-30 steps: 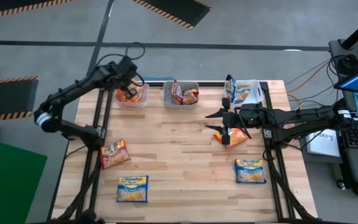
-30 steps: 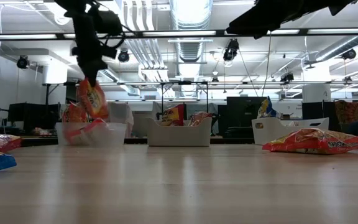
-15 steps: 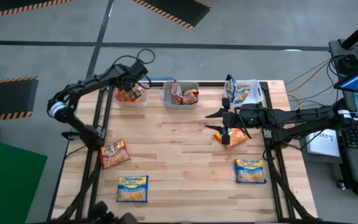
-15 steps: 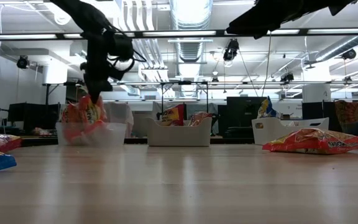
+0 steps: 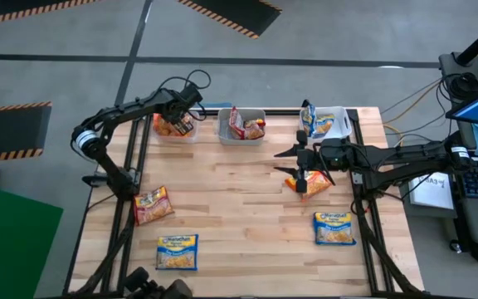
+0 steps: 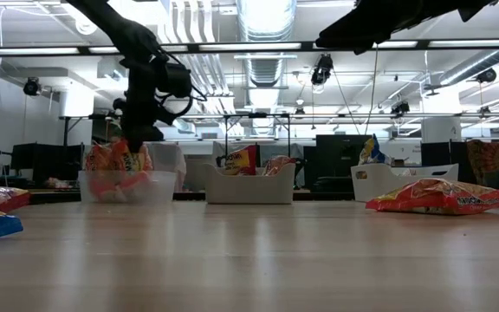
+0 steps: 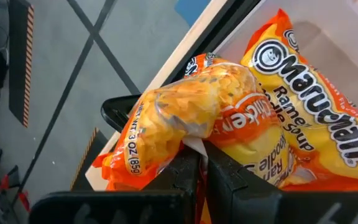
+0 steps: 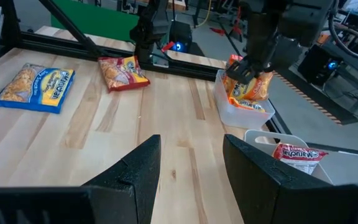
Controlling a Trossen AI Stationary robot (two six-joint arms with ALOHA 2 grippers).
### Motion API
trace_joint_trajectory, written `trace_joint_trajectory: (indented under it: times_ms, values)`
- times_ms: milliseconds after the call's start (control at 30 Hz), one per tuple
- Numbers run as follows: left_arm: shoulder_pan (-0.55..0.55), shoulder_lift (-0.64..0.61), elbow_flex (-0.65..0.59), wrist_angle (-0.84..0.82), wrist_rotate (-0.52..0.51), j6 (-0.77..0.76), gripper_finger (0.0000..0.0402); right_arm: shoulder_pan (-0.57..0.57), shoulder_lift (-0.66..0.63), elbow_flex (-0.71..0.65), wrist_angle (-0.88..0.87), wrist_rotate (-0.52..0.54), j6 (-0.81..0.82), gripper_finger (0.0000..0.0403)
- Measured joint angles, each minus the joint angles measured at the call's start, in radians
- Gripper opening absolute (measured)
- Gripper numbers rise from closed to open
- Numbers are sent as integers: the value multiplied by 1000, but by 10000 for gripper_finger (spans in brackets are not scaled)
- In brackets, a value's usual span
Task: Sort Maruchan noodles
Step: Put the orange noodle pack into the transparent bin
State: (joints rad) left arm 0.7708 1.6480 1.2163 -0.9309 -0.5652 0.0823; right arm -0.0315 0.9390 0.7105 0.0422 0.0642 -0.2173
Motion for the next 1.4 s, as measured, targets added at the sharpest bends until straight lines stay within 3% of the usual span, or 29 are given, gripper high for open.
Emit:
trace_joint_trajectory:
  times_ms: [500, 767, 1033, 1200, 1400]
  values:
    - [2, 18, -2, -46, -35, -144, 4, 0, 0, 0, 0, 17, 0, 164]
    - [1, -14, -2, -75, -47, -132, 76, 0, 0, 0, 0, 16, 8, 164]
    - [-40, -151, -2, -65, -30, -126, 140, 0, 0, 0, 0, 16, 7, 164]
    - [-53, -220, -14, 54, 55, -126, 144, 0, 0, 0, 0, 16, 6, 164]
    - [-48, -229, -152, 356, 48, -115, 138, 0, 0, 0, 0, 16, 7, 164]
